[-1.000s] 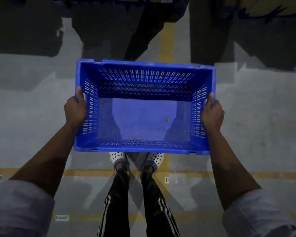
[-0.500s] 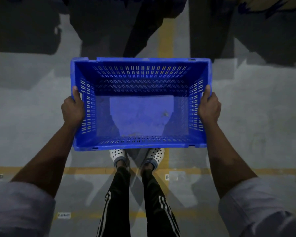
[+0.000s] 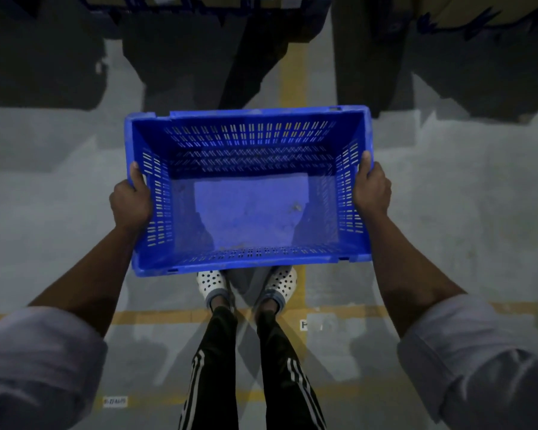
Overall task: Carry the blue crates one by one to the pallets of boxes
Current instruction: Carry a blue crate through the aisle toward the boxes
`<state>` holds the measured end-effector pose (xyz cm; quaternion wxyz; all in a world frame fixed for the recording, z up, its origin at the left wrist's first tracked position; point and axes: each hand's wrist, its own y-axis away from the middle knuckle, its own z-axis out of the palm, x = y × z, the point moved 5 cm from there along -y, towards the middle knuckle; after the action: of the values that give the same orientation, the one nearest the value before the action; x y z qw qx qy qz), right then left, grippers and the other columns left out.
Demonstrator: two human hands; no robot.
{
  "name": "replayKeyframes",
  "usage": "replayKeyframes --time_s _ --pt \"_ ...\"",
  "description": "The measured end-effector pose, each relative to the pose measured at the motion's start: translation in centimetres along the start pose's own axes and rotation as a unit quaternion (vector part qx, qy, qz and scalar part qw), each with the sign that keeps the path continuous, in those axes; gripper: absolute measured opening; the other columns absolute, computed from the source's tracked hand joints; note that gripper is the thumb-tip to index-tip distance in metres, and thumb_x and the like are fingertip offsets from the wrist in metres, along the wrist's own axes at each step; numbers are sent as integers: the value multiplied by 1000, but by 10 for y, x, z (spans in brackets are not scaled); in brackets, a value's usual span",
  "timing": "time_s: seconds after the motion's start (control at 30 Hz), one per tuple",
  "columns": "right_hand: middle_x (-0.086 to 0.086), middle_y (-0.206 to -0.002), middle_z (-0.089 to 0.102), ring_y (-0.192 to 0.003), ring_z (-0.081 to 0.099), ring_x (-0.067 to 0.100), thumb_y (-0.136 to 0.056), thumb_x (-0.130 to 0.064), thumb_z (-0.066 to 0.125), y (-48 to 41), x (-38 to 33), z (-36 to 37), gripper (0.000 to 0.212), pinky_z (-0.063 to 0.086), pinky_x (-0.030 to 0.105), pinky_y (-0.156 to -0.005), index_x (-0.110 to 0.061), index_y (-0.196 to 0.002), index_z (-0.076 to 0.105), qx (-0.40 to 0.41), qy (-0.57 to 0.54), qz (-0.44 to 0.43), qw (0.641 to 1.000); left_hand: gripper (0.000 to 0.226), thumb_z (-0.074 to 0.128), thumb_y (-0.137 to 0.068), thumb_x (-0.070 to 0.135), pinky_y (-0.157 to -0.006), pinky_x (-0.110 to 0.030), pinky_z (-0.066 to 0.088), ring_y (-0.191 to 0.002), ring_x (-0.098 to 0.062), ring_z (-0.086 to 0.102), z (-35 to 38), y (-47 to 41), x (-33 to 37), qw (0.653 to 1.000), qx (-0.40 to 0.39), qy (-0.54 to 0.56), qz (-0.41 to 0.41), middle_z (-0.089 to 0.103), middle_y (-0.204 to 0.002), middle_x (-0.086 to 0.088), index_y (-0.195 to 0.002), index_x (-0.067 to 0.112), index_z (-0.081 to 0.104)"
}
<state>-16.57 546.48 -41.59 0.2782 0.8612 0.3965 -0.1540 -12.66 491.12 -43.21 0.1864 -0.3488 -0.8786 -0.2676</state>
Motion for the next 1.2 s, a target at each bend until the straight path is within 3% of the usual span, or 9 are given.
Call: replayKeyframes --time_s 0.17,0.27,0.37,0.53,0.73,0.9,1.03,1.2 --pt "9 -102 68 -96 67 36 -112 -74 30 8 11 -5 71 49 43 -79 -9 -108 58 -16 -37 -45 998 92 36 -105 92 -90 -55 63 -86 -42 78 -3 10 -15 997 -55 63 -1 78 -88 -19 -89 8 70" --pt "9 -102 67 -94 66 33 -113 -72 35 19 30 -10 65 52 46 -81 -11 -104 56 -12 -35 -93 995 81 37 -109 86 -93 -51 61 -97 -36 76 -10 31 -36 996 -56 67 28 79 -105 -13 -104 12 71" --pt "5 -107 64 -98 65 31 -115 -69 34 39 55 -10 58 55 49 -85 -15 -106 56 -9 -19 -125 992 76 29 -112 84 -100 -61 60 -111 -40 74 -12 58 -61 996 -38 50 66 77 -118 -17 -108 18 66" --pt "13 -122 57 -106 60 36 -119 -57 29 56 64 -8 55 49 48 -91 -8 -115 54 -16 -7 -124 992 65 24 -111 85 -107 -65 57 -121 -43 72 -10 72 -58 998 -34 31 41 74 -133 -16 -115 29 57" --pt "17 -127 64 -110 65 41 -116 -64 21 44 58 -8 57 39 45 -83 -14 -122 48 -19 61 -118 991 71 26 -111 84 -103 -64 57 -115 -46 71 -6 59 -55 998 -23 17 63 72 -128 -21 -121 19 55" --pt "21 -130 65 -119 63 47 -115 -64 22 62 74 -4 57 45 53 -87 -13 -127 46 6 17 -114 993 60 42 -123 47 -109 -66 42 -125 -63 54 4 92 -97 995 51 -44 68 52 -133 -47 -132 -11 52" --pt "24 -126 65 -114 62 48 -118 -58 20 86 97 -4 53 42 49 -81 -12 -127 45 24 -2 -147 989 49 47 -123 34 -111 -66 42 -129 -64 53 9 110 -102 997 41 -46 47 50 -140 -48 -141 -11 47" --pt "23 -125 68 -108 65 48 -119 -51 22 82 91 1 45 42 46 -80 -14 -130 43 41 16 -114 993 42 48 -121 29 -107 -68 47 -133 -63 54 5 102 -93 997 27 -38 66 52 -145 -44 -142 -8 44"
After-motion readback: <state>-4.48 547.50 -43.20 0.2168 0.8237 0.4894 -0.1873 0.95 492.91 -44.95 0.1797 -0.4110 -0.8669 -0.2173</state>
